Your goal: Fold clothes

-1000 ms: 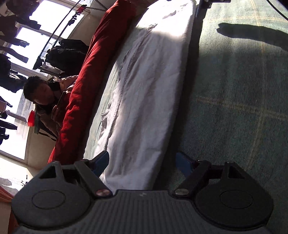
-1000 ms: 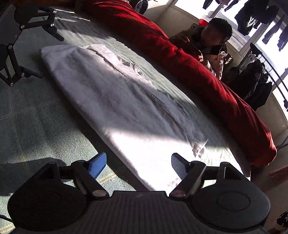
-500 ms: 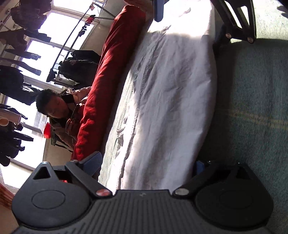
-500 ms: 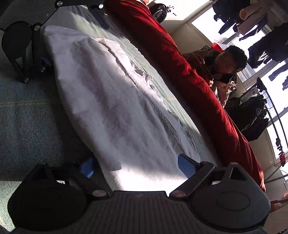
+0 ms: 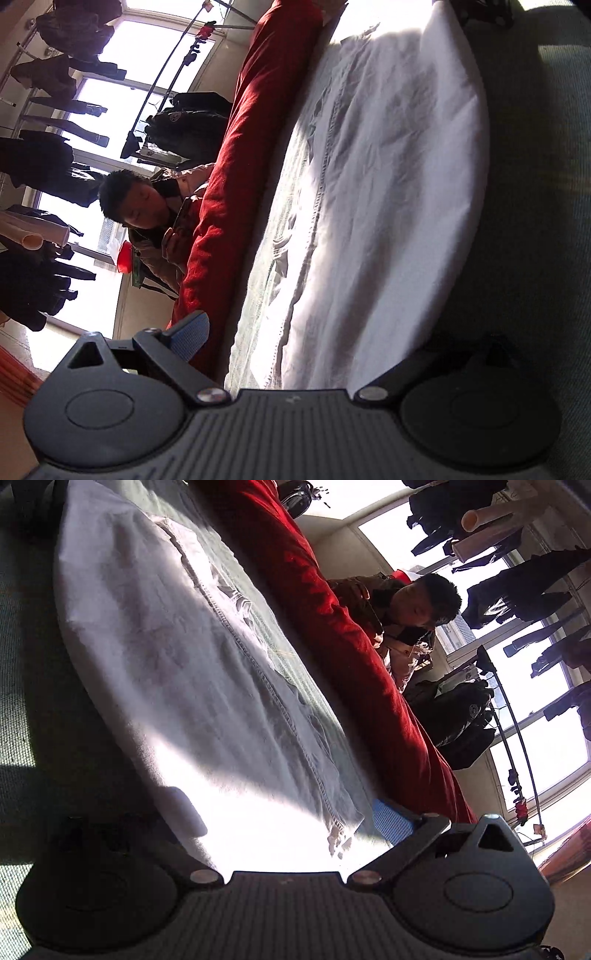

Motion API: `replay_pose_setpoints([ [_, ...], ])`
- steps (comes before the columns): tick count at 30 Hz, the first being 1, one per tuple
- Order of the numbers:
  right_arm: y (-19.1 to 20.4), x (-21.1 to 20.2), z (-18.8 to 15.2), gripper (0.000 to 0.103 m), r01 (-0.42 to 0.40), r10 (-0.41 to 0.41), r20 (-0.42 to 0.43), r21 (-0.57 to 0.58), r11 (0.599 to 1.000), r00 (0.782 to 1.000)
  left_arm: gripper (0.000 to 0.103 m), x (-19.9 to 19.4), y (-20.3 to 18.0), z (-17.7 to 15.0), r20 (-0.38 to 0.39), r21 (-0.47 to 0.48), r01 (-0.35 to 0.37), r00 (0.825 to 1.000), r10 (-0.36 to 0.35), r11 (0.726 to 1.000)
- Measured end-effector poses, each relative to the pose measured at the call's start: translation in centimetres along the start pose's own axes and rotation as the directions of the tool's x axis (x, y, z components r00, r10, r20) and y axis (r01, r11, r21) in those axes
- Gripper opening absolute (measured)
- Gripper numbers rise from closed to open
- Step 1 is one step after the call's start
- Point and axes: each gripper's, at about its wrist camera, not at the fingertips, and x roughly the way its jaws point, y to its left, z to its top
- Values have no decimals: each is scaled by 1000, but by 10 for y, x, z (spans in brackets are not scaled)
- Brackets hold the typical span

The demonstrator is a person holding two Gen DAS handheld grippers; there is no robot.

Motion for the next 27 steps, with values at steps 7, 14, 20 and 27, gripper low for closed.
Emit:
replay_pose_setpoints([
  [7,-6,10,-3,103,6,-6,-3,14,1000,1000,99,4,6,-12,8,-39,6,1000,-6,999],
  [14,-1,19,-2,103,77,-77,5,-12,997,997,100,15,9,-2,-9,-70,-17,1000,16,997],
  [20,0,11,1,79,90,-90,22,-19,996,996,66,1,10,-6,11,-82,13,1000,-12,997],
  [27,12,3,7,14,26,-26,16,-50,998,1000,21,-7,-1,-4,20,-48,40,999,-39,998],
])
